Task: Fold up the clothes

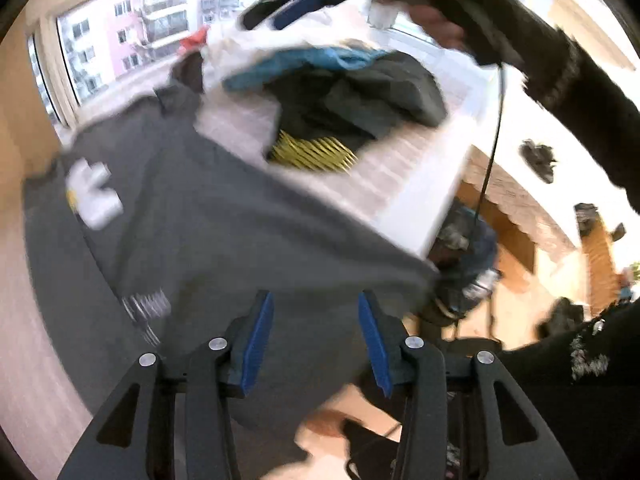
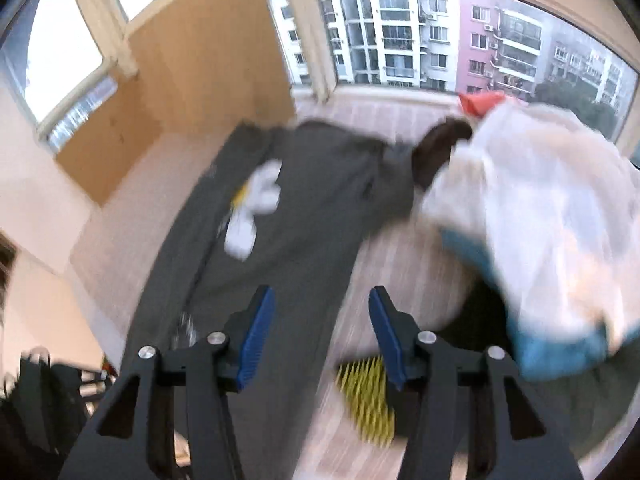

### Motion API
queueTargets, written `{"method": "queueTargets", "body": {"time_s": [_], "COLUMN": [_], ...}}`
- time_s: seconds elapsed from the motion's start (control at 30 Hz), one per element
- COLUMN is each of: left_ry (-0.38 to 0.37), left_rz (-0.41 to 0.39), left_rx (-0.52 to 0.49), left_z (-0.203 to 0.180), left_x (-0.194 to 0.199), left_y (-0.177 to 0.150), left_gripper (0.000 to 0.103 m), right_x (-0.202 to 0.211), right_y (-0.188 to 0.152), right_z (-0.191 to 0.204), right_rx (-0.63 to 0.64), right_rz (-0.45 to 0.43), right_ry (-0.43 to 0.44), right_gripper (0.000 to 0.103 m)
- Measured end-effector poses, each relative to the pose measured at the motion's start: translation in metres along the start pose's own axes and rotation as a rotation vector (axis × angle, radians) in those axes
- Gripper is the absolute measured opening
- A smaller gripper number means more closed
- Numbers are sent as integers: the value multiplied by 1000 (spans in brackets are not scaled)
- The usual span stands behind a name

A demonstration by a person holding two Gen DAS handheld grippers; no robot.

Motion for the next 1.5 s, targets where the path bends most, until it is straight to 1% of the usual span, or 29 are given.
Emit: {"method": "queueTargets", "body": {"time_s": [0.03,0.07,0.1,0.13,0.17,0.2,0.23,0.3,0.33,0.4,0.43,0.47,0.5,0.57,0.7,0.8,0.83,0.87,0.9,0.93,0.97,1.03,1.13,1.17,1.23,1.33,1.43,1.47,1.5], "left_ry": [35,71,105,137,169,200,225,240,255,279,307,331,345,375,435,427,411,397,387,378,358,272,136,88,41,73,98,105,109], "left_rz": [-9,-17,-25,-30,-36,-42,-46,-36,-34,-28,-21,-12,-1,23,80,101,89,79,74,70,57,-2,-93,-109,-126,-125,-126,-128,-128], "left_rx": [-3,-7,-8,-4,-1,3,9,41,62,100,120,135,143,158,182,211,213,219,235,250,274,362,505,549,590,601,641,657,676], "left_z": [5,10,16,24,32,40,48,59,64,69,72,74,78,84,97,109,112,114,116,119,122,131,150,156,163,170,181,187,193], "left_x": [-2,-3,-8,-17,-26,-36,-47,-81,-99,-138,-159,-176,-187,-210,-247,-260,-260,-259,-257,-254,-250,-229,-196,-189,-185,-186,-186,-186,-185], "left_y": [19,37,57,80,102,125,146,182,197,226,237,246,250,258,267,266,265,264,262,261,259,252,240,236,232,225,221,220,219], "left_gripper": [42,42,42,43,43,44,44,44,44,44,44,45,45,45,46,47,42,38,20,7,6,6,6,6,6,6,6,6,6], "right_x": [-8,-13,-24,-35,-49,-64,-78,-111,-134,-174,-195,-203,-222,-239,-268,-287,-292,-293,-294,-294,-288,-275,-248,-244,-240,-239,-244,-245,-249], "right_y": [19,39,57,74,88,101,115,133,141,149,152,152,154,150,158,157,154,151,149,147,148,151,156,157,157,159,156,155,153], "right_z": [-18,-35,-45,-56,-62,-68,-75,-96,-109,-125,-132,-137,-143,-146,-148,-146,-144,-142,-142,-143,-143,-145,-154,-158,-168,-185,-193,-192,-190], "right_rx": [-12,-16,9,35,72,110,145,137,119,112,120,122,118,125,165,198,216,233,239,244,236,218,159,138,107,81,50,58,65], "right_rz": [-8,-14,-15,-15,1,17,34,75,108,150,167,181,209,240,265,295,308,318,328,336,320,286,229,225,249,263,273,287,304], "right_ry": [21,42,29,15,-10,-34,-55,-22,-3,-18,-28,-28,-17,1,23,34,38,43,53,65,83,121,201,217,210,156,185,182,180], "right_gripper": [35,34,35,37,47,49,49,49,49,49,49,49,49,49,49,49,48,34,16,15,12,12,12,14,22,22,24,30,38]}}
Point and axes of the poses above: each gripper's, at about its wrist camera, not at the fingertips, and x roughly against the way its jaws point, z to its left, y to its top, the point moved 1 cm from there along -x, roughly the way its jaws point, and after that the axes turned 10 degrees about x, right-handed, at the moved point
